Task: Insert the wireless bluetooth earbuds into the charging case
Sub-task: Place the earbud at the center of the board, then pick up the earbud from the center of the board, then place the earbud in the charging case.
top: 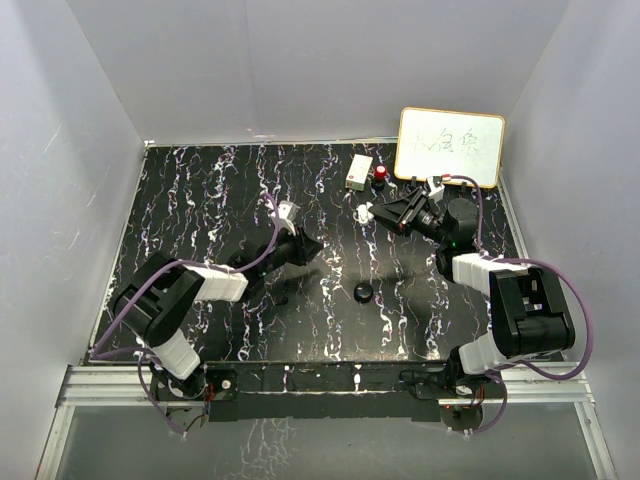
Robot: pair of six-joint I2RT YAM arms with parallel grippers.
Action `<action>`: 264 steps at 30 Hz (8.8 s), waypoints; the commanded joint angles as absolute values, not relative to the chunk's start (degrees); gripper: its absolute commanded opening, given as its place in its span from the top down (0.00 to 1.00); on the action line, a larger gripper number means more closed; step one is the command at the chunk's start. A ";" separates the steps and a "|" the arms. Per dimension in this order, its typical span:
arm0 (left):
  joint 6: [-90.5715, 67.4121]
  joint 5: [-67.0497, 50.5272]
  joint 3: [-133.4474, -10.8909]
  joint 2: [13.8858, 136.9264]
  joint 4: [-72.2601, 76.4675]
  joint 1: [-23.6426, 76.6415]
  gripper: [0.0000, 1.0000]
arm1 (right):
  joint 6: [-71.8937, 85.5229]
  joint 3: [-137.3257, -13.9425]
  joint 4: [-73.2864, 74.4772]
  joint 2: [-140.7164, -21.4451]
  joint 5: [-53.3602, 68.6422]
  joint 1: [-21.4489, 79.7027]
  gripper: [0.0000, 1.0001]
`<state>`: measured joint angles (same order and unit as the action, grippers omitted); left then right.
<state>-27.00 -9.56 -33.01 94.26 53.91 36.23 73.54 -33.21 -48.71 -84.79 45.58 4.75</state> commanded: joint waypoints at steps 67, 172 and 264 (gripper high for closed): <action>-16.09 3.14 -53.70 98.81 9.53 37.56 0.52 | 73.05 -31.73 -53.61 -85.08 45.79 4.02 1.00; 8.54 12.24 -48.13 95.00 42.43 42.01 1.00 | 66.76 -34.67 -43.42 -88.83 48.97 4.12 1.00; 49.86 -2.64 -52.82 98.35 55.42 47.17 1.00 | 86.13 -44.12 -42.18 -94.59 46.83 7.11 1.00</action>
<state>49.47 -2.13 -50.92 98.83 52.80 46.46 85.69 -41.52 -39.03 -94.24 46.83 6.81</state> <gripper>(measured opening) 0.166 0.219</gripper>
